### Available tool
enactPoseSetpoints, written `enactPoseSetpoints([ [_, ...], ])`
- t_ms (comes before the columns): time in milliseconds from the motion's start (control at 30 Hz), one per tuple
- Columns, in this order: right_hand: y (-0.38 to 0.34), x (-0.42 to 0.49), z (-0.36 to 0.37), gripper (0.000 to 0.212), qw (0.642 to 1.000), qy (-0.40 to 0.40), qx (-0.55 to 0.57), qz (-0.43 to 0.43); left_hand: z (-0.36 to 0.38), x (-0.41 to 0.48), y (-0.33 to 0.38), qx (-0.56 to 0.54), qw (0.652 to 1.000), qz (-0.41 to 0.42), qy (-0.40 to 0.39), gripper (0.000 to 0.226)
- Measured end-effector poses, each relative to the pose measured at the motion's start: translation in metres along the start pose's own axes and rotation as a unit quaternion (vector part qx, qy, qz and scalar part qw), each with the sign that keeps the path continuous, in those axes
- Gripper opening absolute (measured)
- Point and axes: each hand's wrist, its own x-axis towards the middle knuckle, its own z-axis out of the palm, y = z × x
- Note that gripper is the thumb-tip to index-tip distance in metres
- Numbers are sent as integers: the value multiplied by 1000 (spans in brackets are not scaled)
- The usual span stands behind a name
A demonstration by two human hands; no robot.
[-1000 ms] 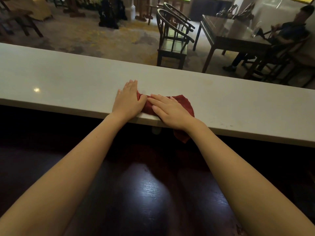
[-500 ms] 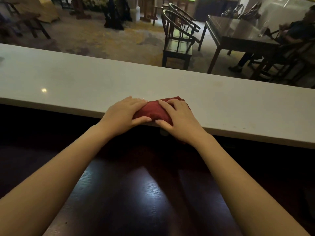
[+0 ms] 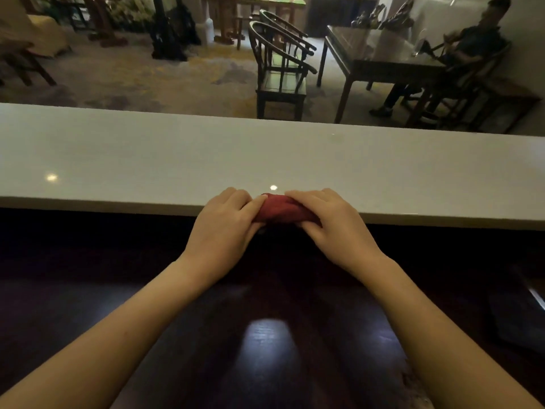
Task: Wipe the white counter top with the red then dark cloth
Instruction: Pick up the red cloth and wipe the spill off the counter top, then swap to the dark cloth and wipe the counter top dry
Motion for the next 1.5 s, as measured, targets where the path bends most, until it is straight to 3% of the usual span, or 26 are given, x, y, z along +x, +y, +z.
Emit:
enactPoseSetpoints([
  [400,151,-178,-107,48,982,-10,-23,185,108,58,212,-104,981,124,-103,37],
  [700,254,-336,-164,49,935,-12,-47,352,214,71,389,-162,948,200,-189,35],
  [933,292,-433,-173,51,894,-7,-61,444,264,53,485,-172,916,252,-259,34],
  [1167,296,-478,-128,58,874,-134,-64,462,300,6,496,-93,891,290,-337,42],
  [1300,291,-477,-116,55,869,-96,-78,479,302,2,486,-113,891,297,-324,54],
  [1433,303,-447,-125,41,872,9,-145,468,302,31,480,-152,909,262,-287,41],
  [1500,316,-426,-128,38,889,15,-149,432,307,48,473,-160,926,233,-251,34],
])
